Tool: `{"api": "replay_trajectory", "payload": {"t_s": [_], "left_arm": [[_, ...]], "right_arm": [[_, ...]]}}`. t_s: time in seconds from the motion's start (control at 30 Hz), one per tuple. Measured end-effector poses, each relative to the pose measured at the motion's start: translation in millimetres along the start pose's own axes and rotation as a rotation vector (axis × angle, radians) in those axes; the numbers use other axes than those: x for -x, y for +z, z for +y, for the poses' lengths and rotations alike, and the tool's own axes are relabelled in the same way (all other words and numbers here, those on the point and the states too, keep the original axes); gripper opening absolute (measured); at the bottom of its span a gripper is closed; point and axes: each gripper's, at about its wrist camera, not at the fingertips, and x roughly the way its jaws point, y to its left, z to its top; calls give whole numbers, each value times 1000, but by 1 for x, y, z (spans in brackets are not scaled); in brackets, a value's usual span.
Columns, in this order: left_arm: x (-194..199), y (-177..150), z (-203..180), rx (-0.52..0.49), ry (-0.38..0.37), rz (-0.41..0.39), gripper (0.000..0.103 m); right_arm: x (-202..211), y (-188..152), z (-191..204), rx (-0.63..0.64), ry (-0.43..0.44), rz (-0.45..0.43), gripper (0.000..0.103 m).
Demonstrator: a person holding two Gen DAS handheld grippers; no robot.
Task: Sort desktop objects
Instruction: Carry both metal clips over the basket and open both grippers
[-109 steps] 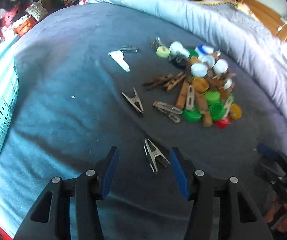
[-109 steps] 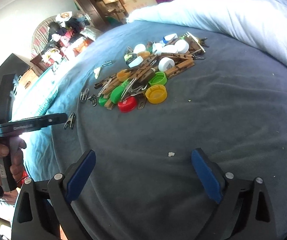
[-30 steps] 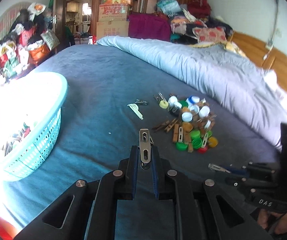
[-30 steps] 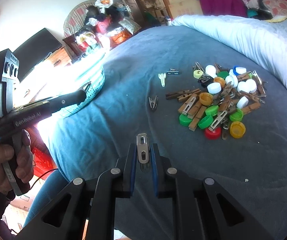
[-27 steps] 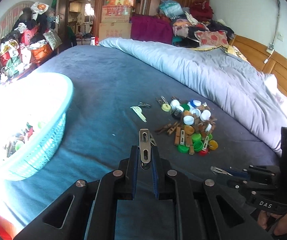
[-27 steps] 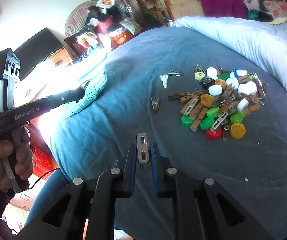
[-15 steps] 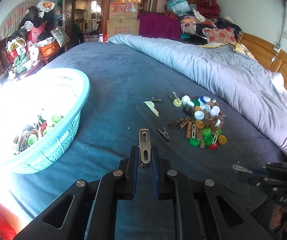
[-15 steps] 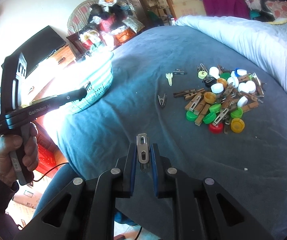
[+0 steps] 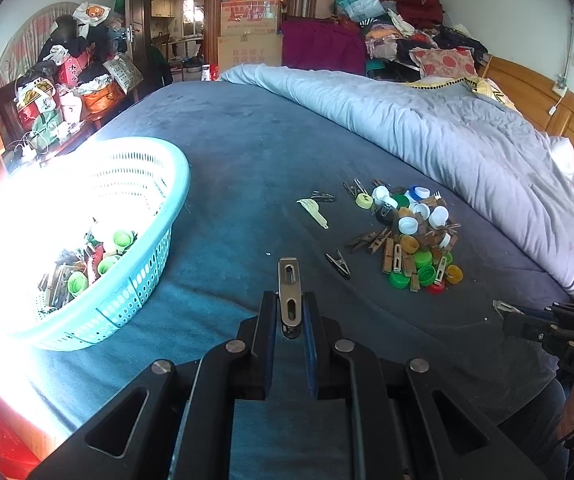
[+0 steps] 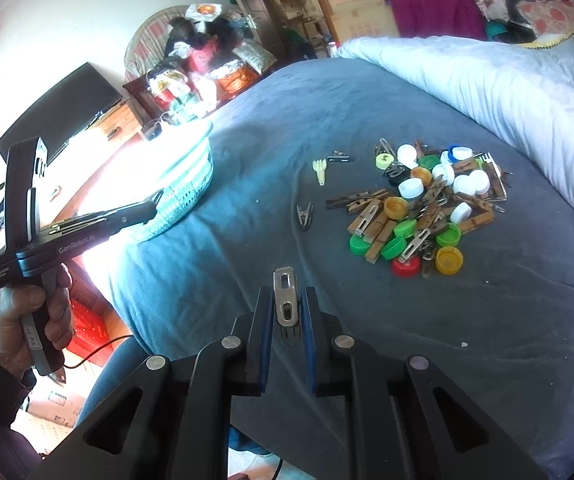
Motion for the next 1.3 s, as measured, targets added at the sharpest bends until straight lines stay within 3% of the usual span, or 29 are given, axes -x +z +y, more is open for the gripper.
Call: {"api": "replay_trajectory", "payload": {"t_s": [0.3,0.53,0.73,1.0,1.3], "left_arm": [[6,21,27,52,16,-11,13],[22,46,83,135,74,-61,13],[40,67,142,210,151,-107,13],[34,78,205,267,204,-86,13],[9,83,239,274,207,-23,13]], "right_arm": [[3,18,-1,11,6,-26,14],[-7,65,17,57,54,-66,14],[-28,126,64,163,125,-109,14],[-70,199,145,273,237,-104,14],[-144,234,222,361,292,-10,14]]}}
